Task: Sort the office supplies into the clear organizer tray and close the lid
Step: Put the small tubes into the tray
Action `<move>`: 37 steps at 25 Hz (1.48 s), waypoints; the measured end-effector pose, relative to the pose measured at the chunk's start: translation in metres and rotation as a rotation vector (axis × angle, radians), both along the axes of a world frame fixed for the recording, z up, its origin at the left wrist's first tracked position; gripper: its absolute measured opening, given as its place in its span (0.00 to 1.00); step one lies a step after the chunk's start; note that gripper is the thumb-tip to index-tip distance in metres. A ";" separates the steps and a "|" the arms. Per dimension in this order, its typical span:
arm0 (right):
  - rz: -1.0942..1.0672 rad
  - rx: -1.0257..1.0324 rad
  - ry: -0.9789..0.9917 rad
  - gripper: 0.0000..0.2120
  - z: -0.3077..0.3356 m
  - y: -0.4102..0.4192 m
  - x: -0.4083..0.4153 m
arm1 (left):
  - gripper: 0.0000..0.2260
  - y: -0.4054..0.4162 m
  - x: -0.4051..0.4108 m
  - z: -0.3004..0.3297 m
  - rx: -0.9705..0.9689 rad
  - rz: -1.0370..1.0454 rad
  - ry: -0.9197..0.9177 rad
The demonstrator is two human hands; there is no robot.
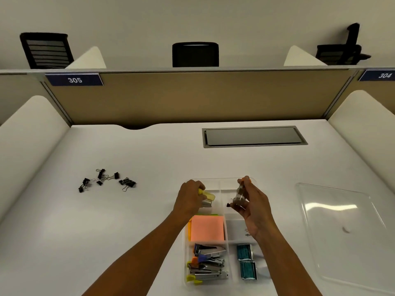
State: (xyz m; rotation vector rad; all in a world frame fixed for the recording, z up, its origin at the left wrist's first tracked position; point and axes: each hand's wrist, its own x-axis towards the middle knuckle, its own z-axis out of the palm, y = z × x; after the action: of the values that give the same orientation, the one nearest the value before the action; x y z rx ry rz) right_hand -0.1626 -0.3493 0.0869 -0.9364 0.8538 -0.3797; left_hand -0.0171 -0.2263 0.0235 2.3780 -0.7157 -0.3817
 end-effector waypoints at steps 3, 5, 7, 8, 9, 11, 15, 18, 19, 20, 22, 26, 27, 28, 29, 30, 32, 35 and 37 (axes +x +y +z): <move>0.058 -0.059 0.059 0.20 -0.003 -0.003 0.000 | 0.12 -0.002 0.004 -0.006 0.132 -0.099 -0.164; 0.132 -0.118 0.100 0.21 -0.007 -0.005 -0.001 | 0.13 0.001 0.005 -0.011 0.237 -0.179 -0.262; 0.192 -0.191 0.152 0.18 -0.014 -0.007 -0.001 | 0.15 0.006 0.006 -0.018 0.228 -0.222 -0.302; 0.221 -0.230 0.185 0.16 -0.018 -0.008 0.000 | 0.15 0.008 0.006 -0.021 0.210 -0.232 -0.311; 0.261 -0.261 0.212 0.14 -0.021 -0.008 0.002 | 0.15 0.011 0.006 -0.023 0.186 -0.235 -0.310; 0.394 -0.352 0.247 0.13 -0.026 -0.009 0.007 | 0.17 0.018 0.008 -0.026 0.126 -0.222 -0.302; 0.590 -0.648 0.310 0.12 -0.027 -0.011 0.031 | 0.19 0.028 0.004 -0.024 -0.024 -0.109 -0.281; 0.685 -0.944 0.437 0.20 -0.031 -0.010 0.058 | 0.12 0.034 0.003 -0.014 -0.179 0.087 -0.231; 0.713 -1.018 0.460 0.21 -0.035 -0.009 0.066 | 0.11 0.037 0.004 -0.011 -0.210 0.112 -0.240; 0.745 -1.077 0.477 0.20 -0.038 -0.007 0.075 | 0.11 0.042 0.003 -0.010 -0.241 0.117 -0.253; 0.804 -1.178 0.515 0.18 -0.046 -0.001 0.091 | 0.11 0.051 0.002 -0.007 -0.286 0.118 -0.268; 0.904 -1.395 0.584 0.16 -0.062 0.010 0.110 | 0.10 0.070 0.000 -0.004 -0.323 0.184 -0.266; 0.908 -1.431 0.596 0.16 -0.067 0.013 0.111 | 0.10 0.075 0.000 -0.004 -0.329 0.195 -0.271; 0.901 -1.449 0.604 0.17 -0.072 0.015 0.111 | 0.10 0.080 0.000 -0.004 -0.336 0.207 -0.275; 0.889 -1.460 0.612 0.18 -0.077 0.016 0.111 | 0.09 0.085 -0.001 -0.005 -0.344 0.222 -0.277; 0.880 -1.473 0.621 0.18 -0.081 0.017 0.110 | 0.09 0.089 -0.001 -0.005 -0.352 0.240 -0.272; 0.873 -1.492 0.626 0.15 -0.084 0.020 0.107 | 0.09 0.096 -0.002 -0.007 -0.364 0.275 -0.258; 0.870 -1.434 0.609 0.07 -0.081 0.023 0.105 | 0.09 0.104 -0.007 -0.008 -0.378 0.292 -0.249; 0.878 -1.418 0.590 0.07 -0.076 0.023 0.104 | 0.09 0.108 -0.008 -0.006 -0.392 0.296 -0.251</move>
State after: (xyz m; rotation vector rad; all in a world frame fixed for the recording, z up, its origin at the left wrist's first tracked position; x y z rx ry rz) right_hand -0.0582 -0.3265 0.0106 -2.6968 0.5004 0.1614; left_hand -0.0253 -0.1180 0.0177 2.1262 -0.4806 0.1726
